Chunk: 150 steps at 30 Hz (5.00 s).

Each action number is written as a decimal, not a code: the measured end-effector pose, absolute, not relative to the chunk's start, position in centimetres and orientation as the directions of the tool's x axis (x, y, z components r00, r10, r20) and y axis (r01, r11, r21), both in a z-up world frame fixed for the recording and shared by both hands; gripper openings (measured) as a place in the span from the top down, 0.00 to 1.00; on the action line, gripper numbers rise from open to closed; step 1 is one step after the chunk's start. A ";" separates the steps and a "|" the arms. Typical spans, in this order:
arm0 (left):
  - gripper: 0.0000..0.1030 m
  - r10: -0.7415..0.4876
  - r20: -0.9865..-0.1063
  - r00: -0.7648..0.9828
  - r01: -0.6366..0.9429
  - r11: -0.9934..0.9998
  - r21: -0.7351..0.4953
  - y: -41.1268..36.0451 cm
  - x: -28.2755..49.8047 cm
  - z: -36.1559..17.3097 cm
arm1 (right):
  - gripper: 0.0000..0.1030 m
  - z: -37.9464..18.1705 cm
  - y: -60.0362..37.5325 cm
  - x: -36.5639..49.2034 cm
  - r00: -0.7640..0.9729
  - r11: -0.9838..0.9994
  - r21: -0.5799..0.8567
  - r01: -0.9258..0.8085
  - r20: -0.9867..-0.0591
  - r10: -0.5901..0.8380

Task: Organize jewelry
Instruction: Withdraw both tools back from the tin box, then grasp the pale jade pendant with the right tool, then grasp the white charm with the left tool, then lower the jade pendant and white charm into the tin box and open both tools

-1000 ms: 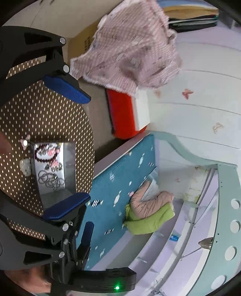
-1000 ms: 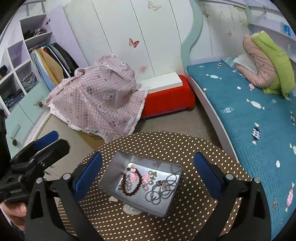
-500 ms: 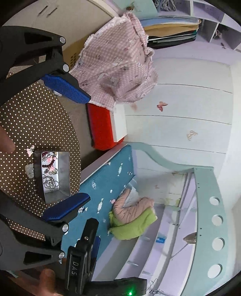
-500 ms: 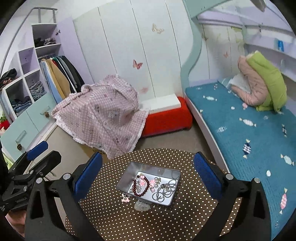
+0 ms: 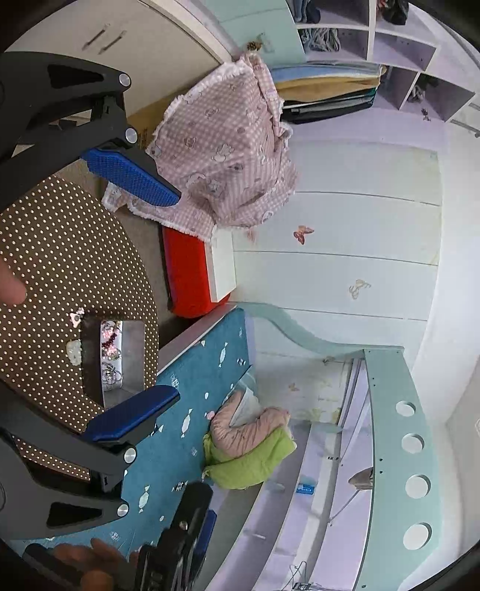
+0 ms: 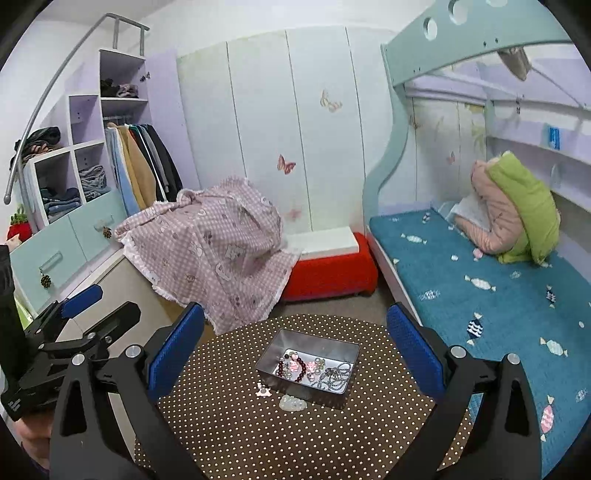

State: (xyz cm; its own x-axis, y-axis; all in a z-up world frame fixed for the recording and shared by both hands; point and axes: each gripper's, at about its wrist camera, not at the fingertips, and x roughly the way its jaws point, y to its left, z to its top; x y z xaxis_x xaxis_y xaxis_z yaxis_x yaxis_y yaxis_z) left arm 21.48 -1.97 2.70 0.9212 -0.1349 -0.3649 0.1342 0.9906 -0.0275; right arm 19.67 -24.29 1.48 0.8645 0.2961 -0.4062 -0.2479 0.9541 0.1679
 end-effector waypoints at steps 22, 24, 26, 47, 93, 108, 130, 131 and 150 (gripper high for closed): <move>0.05 -0.088 -0.365 0.927 0.075 0.996 -0.048 0.1 17.0 0.3 | 0.07 -2.0 -21.7 14.5 0.906 0.985 0.084 -0.154 -0.385 0.174; 0.05 -0.088 -0.371 0.924 0.076 0.996 -0.047 0.1 16.9 0.0 | 0.07 -2.2 -21.4 14.4 0.906 0.985 0.077 -0.153 -0.387 0.171; 0.05 -0.089 -0.379 0.921 0.076 0.996 -0.048 0.1 16.8 -0.4 | 0.07 -2.3 -21.3 14.3 0.907 0.987 0.069 -0.148 -0.388 0.164; 0.05 -0.068 -0.498 0.865 0.049 0.998 -0.050 1.3 19.4 -6.2 | 0.07 -8.7 -21.2 18.5 0.803 0.986 0.081 -0.145 -0.573 0.165; 0.06 -0.141 -0.790 0.597 0.173 0.984 -0.045 -4.9 35.7 -21.3 | 0.61 -20.2 -20.0 26.1 0.602 0.980 0.101 -0.173 -0.777 0.186; 0.80 -0.269 -0.779 0.566 0.258 0.956 -0.143 -5.0 34.1 -21.1 | 0.61 -18.5 -21.2 24.9 0.622 0.973 0.128 -0.194 -0.750 0.223; 0.85 -0.322 -0.653 0.686 0.309 0.941 -0.139 -2.9 30.2 -12.2 | 0.61 -10.7 -21.4 24.4 0.742 0.968 0.065 -0.242 -0.630 0.228; 0.85 -0.327 -0.640 0.695 0.317 0.939 -0.134 -3.1 30.4 -11.4 | 0.61 -10.1 -21.6 24.8 0.751 0.968 0.061 -0.242 -0.620 0.227; 0.84 -0.395 -0.622 0.676 0.388 0.909 -0.155 -8.7 38.6 -6.4 | 0.61 -9.8 -22.2 33.1 0.697 0.962 0.071 -0.262 -0.676 0.240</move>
